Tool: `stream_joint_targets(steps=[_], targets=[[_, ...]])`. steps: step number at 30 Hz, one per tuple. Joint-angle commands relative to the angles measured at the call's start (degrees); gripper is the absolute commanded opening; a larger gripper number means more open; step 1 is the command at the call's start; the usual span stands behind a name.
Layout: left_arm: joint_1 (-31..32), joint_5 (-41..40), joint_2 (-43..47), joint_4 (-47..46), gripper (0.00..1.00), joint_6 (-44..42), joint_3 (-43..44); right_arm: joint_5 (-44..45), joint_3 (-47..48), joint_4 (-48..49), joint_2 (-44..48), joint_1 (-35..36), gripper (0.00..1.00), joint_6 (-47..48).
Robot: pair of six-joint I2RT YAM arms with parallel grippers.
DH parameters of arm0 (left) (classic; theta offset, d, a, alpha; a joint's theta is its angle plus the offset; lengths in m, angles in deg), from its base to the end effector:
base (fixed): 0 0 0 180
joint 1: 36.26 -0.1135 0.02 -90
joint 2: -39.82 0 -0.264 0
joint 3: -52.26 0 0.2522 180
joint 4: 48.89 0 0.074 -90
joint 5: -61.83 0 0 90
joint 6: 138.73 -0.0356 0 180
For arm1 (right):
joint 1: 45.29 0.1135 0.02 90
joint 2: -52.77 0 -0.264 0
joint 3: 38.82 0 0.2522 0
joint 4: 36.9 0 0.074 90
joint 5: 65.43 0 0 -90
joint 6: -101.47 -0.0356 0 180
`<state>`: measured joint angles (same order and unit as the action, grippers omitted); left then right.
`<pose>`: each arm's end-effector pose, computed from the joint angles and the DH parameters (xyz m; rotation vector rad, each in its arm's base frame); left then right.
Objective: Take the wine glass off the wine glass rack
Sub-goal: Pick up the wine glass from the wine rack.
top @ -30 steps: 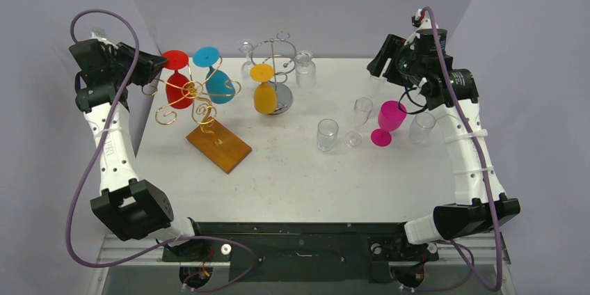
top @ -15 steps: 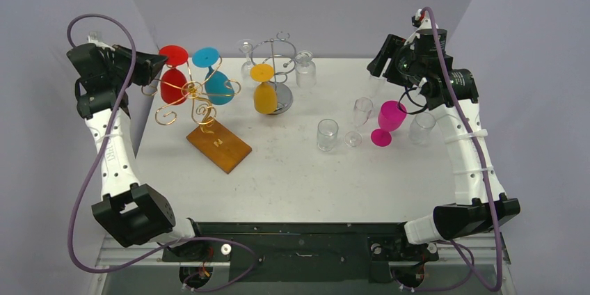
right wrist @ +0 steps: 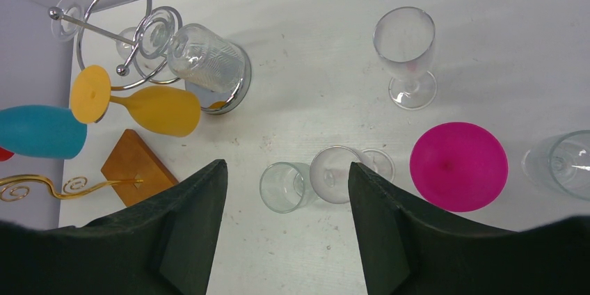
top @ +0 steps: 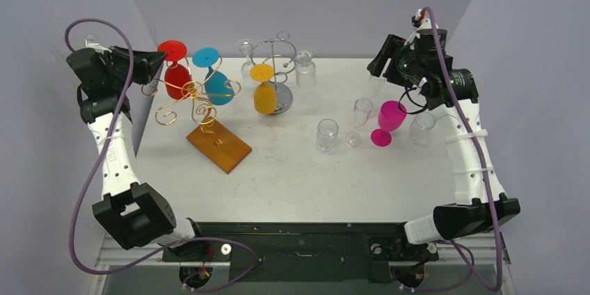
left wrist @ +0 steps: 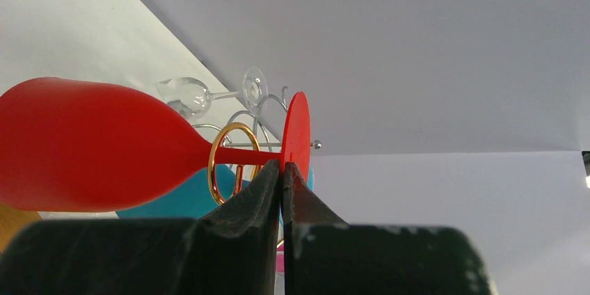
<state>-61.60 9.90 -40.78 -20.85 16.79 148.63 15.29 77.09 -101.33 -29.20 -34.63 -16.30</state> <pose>0.2980 0.1168 0.4208 -0.9331 1.6232 -1.0838 0.2804 0.0586 0.4603 0.2207 2.1363 0.5680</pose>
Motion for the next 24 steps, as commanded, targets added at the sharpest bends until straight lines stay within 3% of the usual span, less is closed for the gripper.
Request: stream_joint_targets(steps=[1,24], targets=[[0.03,2.89,0.21,-7.14,0.00,2.20,0.10,1.02,1.30,1.09,0.27,0.42,0.60,-0.57],[1.52,4.25,-1.27,-8.39,0.00,2.60,-0.70,0.93,1.21,1.21,0.31,0.40,0.59,-0.71]])
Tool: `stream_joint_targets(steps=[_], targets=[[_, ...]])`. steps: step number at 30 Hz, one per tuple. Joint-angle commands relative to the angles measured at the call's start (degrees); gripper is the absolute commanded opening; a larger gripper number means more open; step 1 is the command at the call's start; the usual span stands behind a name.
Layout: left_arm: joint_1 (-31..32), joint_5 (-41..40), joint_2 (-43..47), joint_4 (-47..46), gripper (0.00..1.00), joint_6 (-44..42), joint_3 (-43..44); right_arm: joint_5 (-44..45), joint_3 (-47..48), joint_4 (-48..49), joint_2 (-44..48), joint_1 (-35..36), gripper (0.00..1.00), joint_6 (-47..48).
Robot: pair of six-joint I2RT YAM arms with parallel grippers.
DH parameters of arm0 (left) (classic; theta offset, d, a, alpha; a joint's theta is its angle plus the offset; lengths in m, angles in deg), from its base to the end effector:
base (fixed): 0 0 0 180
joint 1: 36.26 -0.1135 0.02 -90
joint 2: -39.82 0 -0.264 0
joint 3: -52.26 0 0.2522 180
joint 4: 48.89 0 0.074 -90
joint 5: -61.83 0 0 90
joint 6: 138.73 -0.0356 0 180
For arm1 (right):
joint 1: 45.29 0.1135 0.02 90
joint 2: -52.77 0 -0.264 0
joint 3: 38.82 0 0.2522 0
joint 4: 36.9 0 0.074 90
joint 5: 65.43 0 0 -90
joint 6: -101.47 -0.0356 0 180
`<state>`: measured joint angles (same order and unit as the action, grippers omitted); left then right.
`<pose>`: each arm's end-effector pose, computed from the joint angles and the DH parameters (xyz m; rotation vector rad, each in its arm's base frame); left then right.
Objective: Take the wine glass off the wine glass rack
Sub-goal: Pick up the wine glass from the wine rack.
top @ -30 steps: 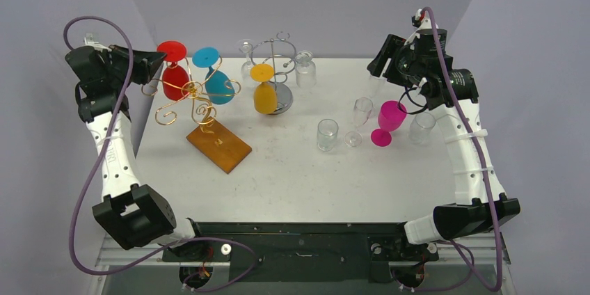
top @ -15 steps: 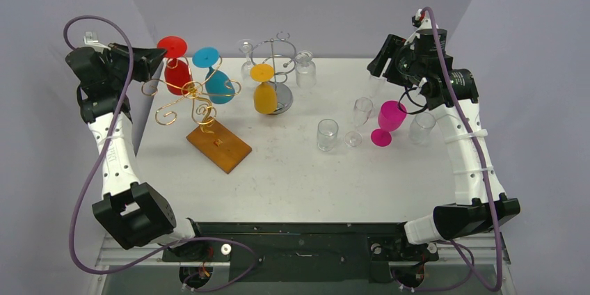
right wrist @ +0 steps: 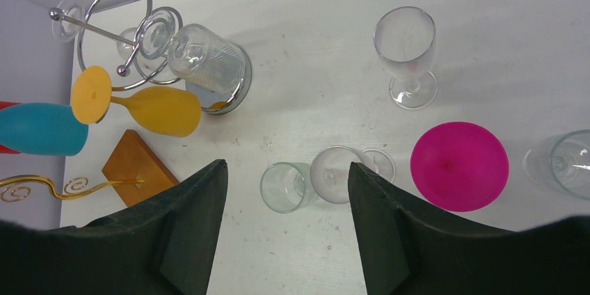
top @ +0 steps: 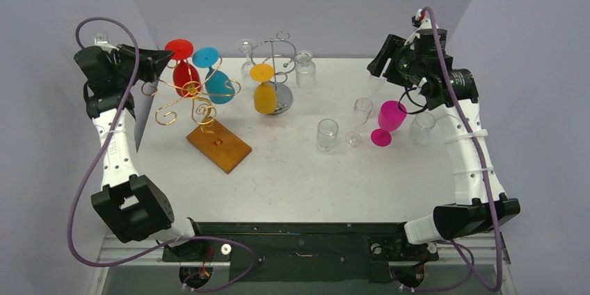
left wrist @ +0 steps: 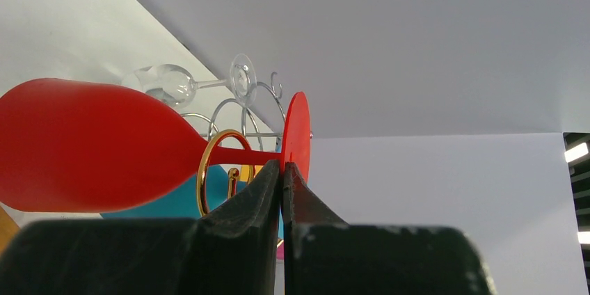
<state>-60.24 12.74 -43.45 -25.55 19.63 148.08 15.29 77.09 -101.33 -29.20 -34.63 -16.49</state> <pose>0.3150 0.1146 0.4116 -0.9056 1.6324 -1.1735 0.2804 0.0586 0.4603 0.2243 2.1363 0.5700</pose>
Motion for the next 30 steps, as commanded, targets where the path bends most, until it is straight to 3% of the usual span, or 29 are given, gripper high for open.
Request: stream_joint_targets(steps=[1,30], targets=[[0.17,1.64,2.00,-3.65,0.00,-0.24,-0.50,0.93,1.21,1.20,0.30,0.41,0.59,-0.42],[-5.13,2.52,12.46,2.93,0.00,-1.98,-5.71,0.67,1.20,1.11,0.13,0.42,0.59,-0.30]])
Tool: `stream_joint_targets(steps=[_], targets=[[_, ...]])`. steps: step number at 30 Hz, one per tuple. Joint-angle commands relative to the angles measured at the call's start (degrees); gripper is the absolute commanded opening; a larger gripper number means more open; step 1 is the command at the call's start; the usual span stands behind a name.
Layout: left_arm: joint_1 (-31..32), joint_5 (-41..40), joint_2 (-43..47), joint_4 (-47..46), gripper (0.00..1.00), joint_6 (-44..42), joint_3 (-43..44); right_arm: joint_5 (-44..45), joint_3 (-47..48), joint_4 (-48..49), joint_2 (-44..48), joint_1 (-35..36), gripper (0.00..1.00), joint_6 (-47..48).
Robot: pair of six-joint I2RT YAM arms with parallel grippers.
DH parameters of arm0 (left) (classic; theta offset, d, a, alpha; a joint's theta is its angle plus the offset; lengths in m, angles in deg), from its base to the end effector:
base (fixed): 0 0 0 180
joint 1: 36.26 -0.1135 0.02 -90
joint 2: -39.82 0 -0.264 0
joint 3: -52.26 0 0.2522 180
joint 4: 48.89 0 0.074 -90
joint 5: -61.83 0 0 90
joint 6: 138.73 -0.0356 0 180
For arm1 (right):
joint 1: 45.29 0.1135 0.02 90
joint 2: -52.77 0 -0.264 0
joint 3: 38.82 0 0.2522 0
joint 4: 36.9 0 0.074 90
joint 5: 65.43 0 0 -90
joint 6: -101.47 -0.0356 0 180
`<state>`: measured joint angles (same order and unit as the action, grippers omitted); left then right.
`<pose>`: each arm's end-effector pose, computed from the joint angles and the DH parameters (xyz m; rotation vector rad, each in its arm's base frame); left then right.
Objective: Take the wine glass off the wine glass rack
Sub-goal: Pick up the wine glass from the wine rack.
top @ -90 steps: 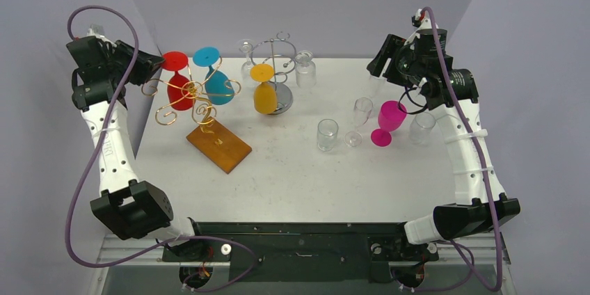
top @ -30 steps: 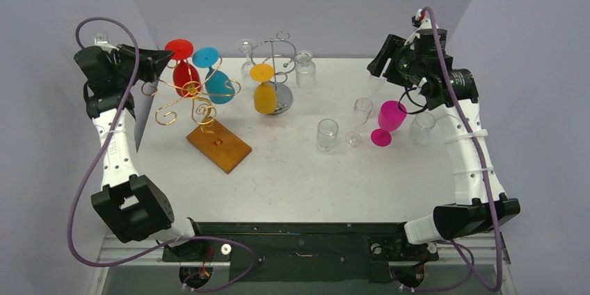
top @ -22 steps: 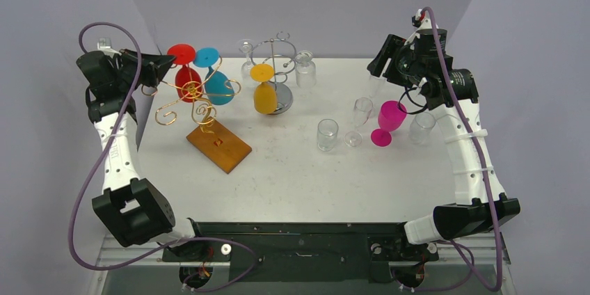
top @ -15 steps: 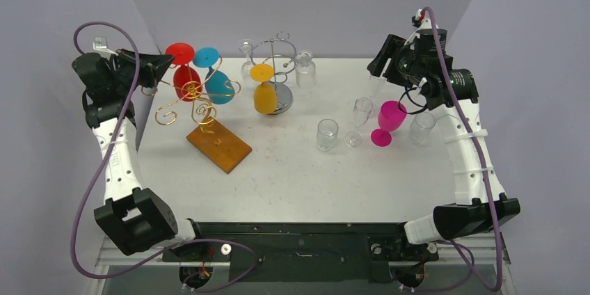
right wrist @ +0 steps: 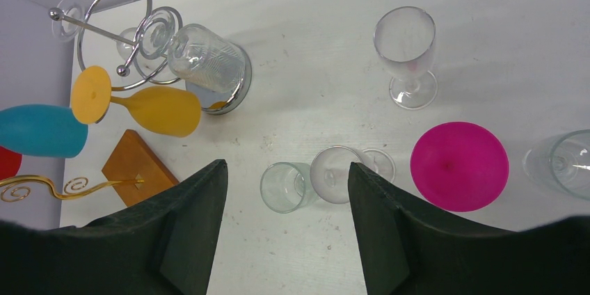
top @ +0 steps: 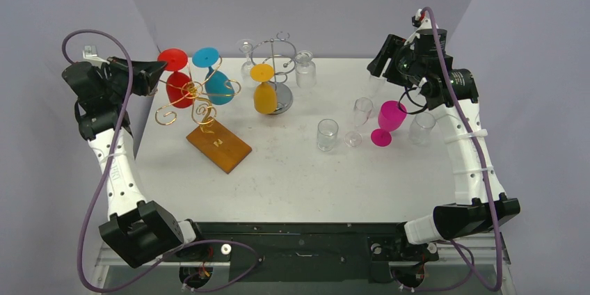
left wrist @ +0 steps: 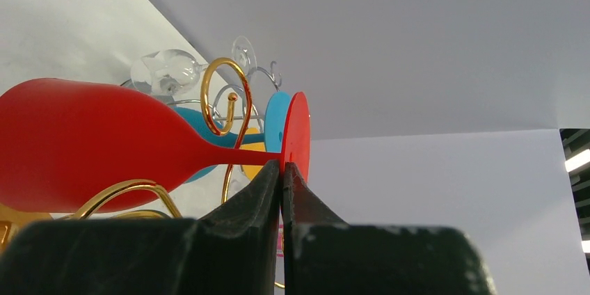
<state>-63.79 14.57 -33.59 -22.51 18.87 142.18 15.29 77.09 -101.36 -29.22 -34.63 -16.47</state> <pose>0.2640 0.1103 0.4210 -0.9021 1.6044 -1.1465 0.2805 0.0586 0.4602 0.2241 2.1371 0.5696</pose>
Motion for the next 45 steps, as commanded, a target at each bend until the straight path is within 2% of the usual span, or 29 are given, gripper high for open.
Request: stream_joint_targets(steps=[1,10,18,30,34,45], targets=[[-2.14,0.55,2.81,0.05,0.00,-1.22,0.32,0.62,1.21,1.13,0.16,0.47,0.59,-0.24],[-4.28,-4.05,3.71,5.48,0.00,-4.78,4.79,0.55,1.17,0.98,0.49,0.50,0.59,-0.26],[-4.24,-10.33,0.77,11.94,0.00,-10.17,17.45,0.58,0.93,1.00,1.63,0.44,0.60,-0.29],[-0.68,-11.79,-3.70,10.52,0.00,-12.45,28.34,0.11,0.07,2.42,3.35,0.43,0.60,-1.17],[3.60,-13.55,-4.58,9.51,0.00,-13.26,32.46,-0.15,-0.35,3.29,4.12,0.53,0.60,-1.72],[22.67,-18.12,-8.52,8.59,0.00,-15.82,46.33,-1.66,-5.78,11.01,9.77,0.53,0.63,-4.69]])
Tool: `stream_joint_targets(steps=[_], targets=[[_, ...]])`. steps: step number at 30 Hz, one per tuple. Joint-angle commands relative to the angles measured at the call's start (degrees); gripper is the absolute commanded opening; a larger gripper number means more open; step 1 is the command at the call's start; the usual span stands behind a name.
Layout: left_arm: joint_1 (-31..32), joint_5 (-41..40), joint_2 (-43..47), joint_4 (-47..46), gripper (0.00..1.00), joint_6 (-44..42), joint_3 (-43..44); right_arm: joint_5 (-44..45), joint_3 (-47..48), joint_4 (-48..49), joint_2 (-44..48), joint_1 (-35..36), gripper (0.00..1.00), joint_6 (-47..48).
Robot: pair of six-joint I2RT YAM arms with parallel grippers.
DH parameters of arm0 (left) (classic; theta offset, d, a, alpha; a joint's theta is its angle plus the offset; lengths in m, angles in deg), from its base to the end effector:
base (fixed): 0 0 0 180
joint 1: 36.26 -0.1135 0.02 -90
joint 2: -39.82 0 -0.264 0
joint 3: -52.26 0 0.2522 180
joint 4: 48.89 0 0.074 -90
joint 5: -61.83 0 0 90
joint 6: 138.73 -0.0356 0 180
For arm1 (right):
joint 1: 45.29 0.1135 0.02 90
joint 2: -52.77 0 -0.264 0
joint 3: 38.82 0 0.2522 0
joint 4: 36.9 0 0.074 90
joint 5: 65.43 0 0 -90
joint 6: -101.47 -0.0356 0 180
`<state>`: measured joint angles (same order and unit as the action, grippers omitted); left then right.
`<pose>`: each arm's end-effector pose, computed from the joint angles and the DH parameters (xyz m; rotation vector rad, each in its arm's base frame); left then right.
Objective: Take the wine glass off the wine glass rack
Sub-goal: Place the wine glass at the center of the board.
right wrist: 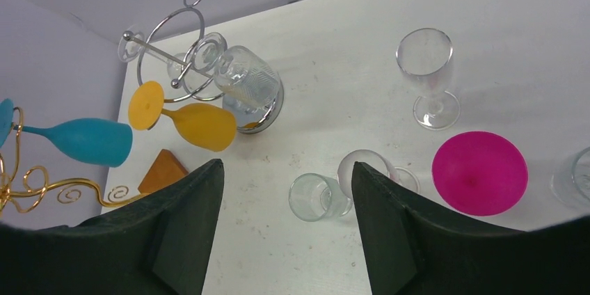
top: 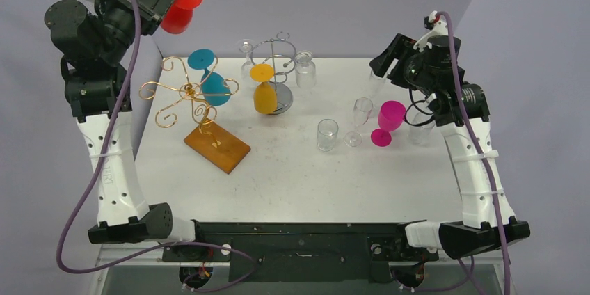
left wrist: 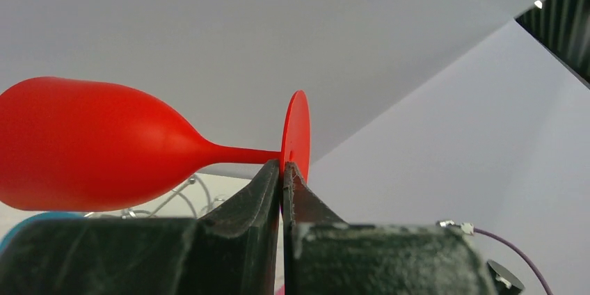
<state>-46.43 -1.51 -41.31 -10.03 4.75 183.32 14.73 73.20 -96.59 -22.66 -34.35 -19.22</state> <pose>0.2444 0.0276 0.5877 -0.3983 1.4104 -0.9414 0.2506 0.0546 0.4765 0.2334 2.0108 0.6371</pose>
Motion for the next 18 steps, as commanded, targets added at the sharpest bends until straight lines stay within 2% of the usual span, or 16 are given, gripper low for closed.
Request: stream_joint_targets(steps=[1,6,10,16,18], targets=[[7.99,-2.17,-1.21,-3.96,0.00,-1.68,5.74,-1.39,-3.06,7.82,4.01,0.23,0.64,-2.14],[17.87,-1.80,-1.65,-9.44,0.00,2.43,4.22,-3.91,-7.57,14.22,6.82,0.35,0.66,-5.06],[25.47,-1.57,-2.11,-15.01,0.00,7.71,0.97,-6.67,-13.98,23.41,10.21,0.46,0.70,-8.23],[32.73,0.64,-3.57,-30.80,0.00,23.33,-7.97,-10.23,-23.11,38.00,15.16,0.50,0.78,-13.81],[34.86,1.08,-4.32,-38.79,0.00,29.82,-11.29,-11.32,-26.40,43.66,16.61,0.56,0.80,-16.46]])
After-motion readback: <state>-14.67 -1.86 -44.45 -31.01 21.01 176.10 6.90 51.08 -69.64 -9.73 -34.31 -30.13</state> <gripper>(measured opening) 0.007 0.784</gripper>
